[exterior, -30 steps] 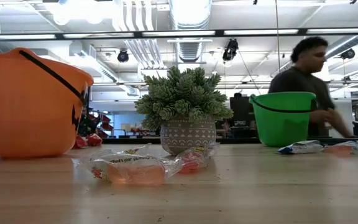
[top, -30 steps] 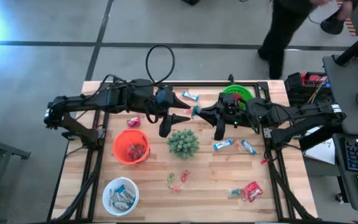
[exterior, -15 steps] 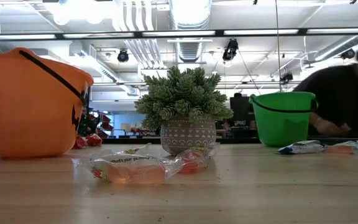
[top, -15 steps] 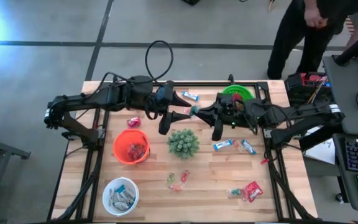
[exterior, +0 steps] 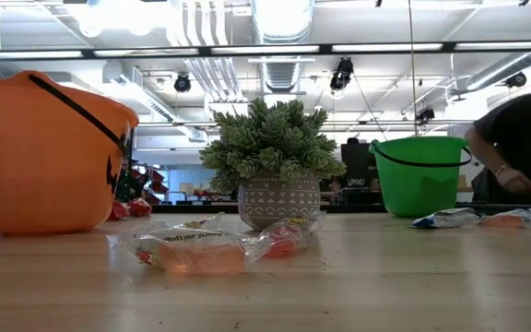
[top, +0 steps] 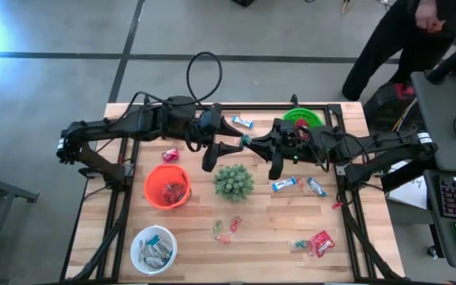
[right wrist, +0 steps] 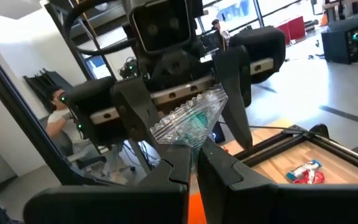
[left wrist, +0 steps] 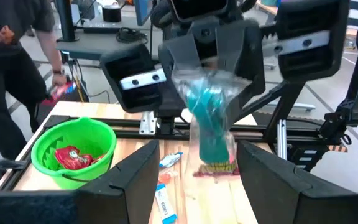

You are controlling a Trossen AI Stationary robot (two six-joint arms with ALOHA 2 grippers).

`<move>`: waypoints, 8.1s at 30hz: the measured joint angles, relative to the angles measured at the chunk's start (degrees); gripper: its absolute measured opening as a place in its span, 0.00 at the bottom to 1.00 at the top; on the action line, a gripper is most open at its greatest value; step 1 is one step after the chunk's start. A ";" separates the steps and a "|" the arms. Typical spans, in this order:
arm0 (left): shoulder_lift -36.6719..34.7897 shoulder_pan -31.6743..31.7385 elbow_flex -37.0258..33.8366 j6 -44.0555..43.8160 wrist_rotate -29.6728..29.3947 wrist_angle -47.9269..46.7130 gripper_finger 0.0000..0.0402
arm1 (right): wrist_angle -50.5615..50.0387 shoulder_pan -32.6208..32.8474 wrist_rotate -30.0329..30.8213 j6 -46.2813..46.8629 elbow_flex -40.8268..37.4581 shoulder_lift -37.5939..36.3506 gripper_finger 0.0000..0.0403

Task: Sort candy
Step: Put the blue gummy into the orange bucket, then put the red candy into the green bucket

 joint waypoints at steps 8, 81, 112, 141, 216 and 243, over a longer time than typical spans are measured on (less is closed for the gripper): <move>0.37 0.04 0.00 0.23 0.07 0.06 0.47 | 0.85 0.01 0.00 0.12 0.00 0.22 0.02; -16.61 -1.01 -22.74 -1.75 10.52 -45.73 0.00 | -18.76 0.01 1.68 1.19 0.00 -10.37 0.44; -23.10 -1.01 -37.49 -4.46 9.82 -44.40 0.27 | -23.90 -0.12 7.22 7.72 0.00 -7.90 0.44; -33.85 -1.00 -27.96 5.17 -13.87 -43.83 0.32 | -23.52 -17.52 -0.39 11.54 -0.02 -2.39 0.58; -15.26 39.93 -15.80 -6.94 -26.55 -48.80 0.38 | -41.37 -44.90 -24.44 -24.95 26.40 30.49 0.58; 9.60 41.48 -21.00 -22.21 -12.43 -40.86 0.39 | -45.08 -44.86 -24.44 -22.28 26.38 30.47 0.58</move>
